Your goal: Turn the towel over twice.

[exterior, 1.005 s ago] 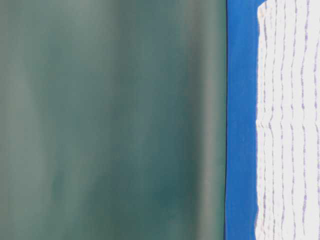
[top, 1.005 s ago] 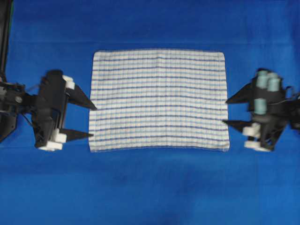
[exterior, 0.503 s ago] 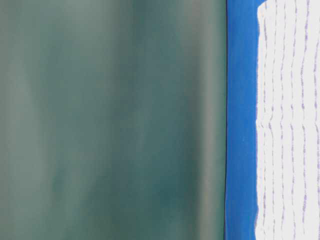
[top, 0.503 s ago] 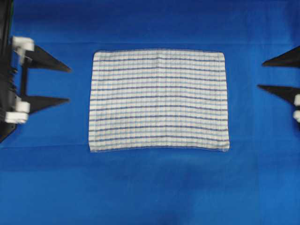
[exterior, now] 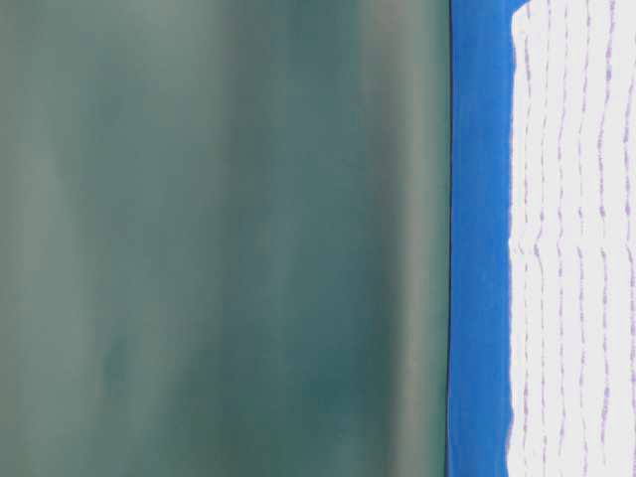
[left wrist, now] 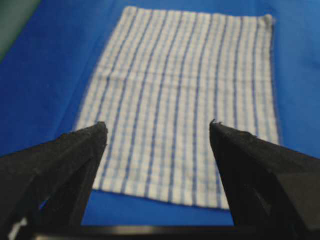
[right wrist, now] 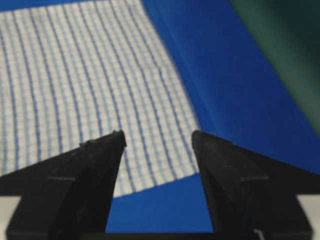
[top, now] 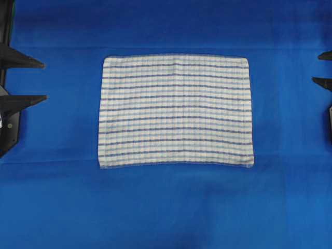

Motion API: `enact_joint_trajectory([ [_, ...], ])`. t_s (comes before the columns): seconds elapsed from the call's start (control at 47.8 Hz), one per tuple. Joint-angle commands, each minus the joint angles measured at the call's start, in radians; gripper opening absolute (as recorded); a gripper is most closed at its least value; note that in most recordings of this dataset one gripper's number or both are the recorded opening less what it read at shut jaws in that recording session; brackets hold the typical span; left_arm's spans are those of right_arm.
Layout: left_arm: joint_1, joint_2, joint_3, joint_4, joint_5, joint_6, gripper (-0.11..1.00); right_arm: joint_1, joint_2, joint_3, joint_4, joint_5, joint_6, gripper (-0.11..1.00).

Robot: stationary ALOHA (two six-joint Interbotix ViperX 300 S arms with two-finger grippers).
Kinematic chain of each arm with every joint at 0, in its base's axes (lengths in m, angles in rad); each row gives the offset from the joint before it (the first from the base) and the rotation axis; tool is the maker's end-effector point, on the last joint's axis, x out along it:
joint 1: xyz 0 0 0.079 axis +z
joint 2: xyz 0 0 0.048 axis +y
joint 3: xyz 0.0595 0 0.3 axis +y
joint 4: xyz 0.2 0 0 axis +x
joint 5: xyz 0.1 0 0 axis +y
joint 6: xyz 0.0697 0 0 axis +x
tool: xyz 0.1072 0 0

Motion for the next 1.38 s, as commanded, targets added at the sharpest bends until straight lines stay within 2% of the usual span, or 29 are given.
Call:
enact_joint_trajectory([
  [0.0,0.003,-0.029,0.015,0.0,-0.008,-0.003,0.78,-0.011,-0.017,0.021,-0.017,-0.026,0.02,0.61],
  [0.251,0.003,-0.037,0.115,0.0,-0.1,-0.008,0.77,-0.051,-0.026,0.141,-0.041,-0.149,0.123,0.59],
  [0.398,0.003,-0.038,0.129,0.0,-0.132,-0.008,0.77,-0.069,-0.023,0.172,-0.051,-0.181,0.164,0.59],
  [1.361,0.003,-0.04,0.133,0.0,-0.13,-0.012,0.77,-0.069,-0.018,0.173,-0.051,-0.181,0.167,0.59],
])
